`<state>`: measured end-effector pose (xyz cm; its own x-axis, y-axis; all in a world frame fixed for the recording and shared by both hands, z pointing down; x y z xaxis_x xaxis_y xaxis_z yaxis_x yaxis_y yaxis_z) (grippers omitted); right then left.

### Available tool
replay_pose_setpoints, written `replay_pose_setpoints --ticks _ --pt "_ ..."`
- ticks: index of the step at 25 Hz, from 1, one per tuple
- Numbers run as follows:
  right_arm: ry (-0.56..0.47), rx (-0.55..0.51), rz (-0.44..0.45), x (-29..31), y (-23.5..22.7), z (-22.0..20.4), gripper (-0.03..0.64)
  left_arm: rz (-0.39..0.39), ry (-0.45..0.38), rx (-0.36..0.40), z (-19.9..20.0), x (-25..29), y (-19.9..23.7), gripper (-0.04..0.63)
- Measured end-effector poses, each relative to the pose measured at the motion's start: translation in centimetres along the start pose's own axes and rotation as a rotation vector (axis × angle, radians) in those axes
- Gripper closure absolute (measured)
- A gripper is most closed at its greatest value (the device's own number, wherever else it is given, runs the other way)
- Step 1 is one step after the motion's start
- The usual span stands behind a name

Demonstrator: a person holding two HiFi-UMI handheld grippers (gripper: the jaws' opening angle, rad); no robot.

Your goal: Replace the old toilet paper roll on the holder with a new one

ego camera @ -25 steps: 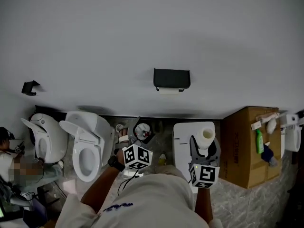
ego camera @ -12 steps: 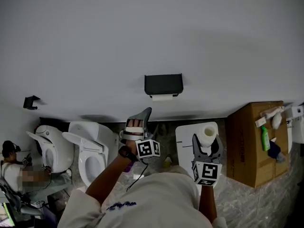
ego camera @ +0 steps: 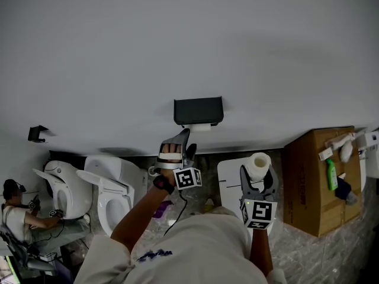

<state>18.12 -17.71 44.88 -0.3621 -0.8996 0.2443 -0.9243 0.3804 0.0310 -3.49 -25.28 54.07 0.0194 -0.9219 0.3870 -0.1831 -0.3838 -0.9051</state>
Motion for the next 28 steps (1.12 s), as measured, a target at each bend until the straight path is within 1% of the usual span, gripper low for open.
replay_pose_setpoints --ticks 6,10,15,18,19,20,21,23,24,28 --pt "0.007 -0.003 0.000 0.6 -0.9 -0.1 0.310 0.021 0.032 0.038 0.1 2.7 -0.3 0.236" --pt "0.012 -0.003 -0.001 0.7 -1.1 -0.4 0.310 0.054 0.035 0.098 0.7 4.3 0.0 0.245" --pt "0.014 0.006 -0.010 0.6 -1.7 -0.6 0.310 0.068 0.017 0.082 1.6 5.7 0.4 0.256" --pt "0.012 0.009 -0.009 0.6 -1.8 -0.6 0.310 0.096 -0.002 0.098 2.1 6.1 0.4 0.259" --pt "0.011 0.010 -0.009 0.6 -1.8 -0.6 0.310 0.108 -0.007 0.108 2.3 6.2 0.4 0.270" --pt "0.011 0.012 -0.009 0.5 -1.9 -0.7 0.310 0.130 -0.013 0.118 2.4 6.1 0.4 0.353" --pt "0.012 0.014 -0.009 0.5 -1.9 -0.8 0.310 0.164 -0.019 0.127 2.4 6.1 0.4 0.393" --pt "0.013 0.018 -0.007 0.4 -1.9 -1.0 0.310 0.243 -0.037 0.155 2.3 6.2 0.5 0.396" --pt "0.014 0.018 -0.005 0.4 -1.8 -1.0 0.310 0.271 -0.044 0.166 2.3 6.2 0.5 0.396" --pt "0.013 0.015 -0.005 0.3 -2.0 -0.9 0.310 0.300 -0.036 0.166 2.1 6.2 0.8 0.396"
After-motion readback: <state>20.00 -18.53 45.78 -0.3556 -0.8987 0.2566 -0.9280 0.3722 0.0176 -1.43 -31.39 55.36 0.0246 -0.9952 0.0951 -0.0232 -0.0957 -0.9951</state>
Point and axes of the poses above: the fingertips, and each gripper's own axes: x forward along the fingers, y to its left, z out of its top, the point moved 2 cm from there along -x, backward along the fingers, and after that the axes turned 1 degree about x, right-handed, at the moved point
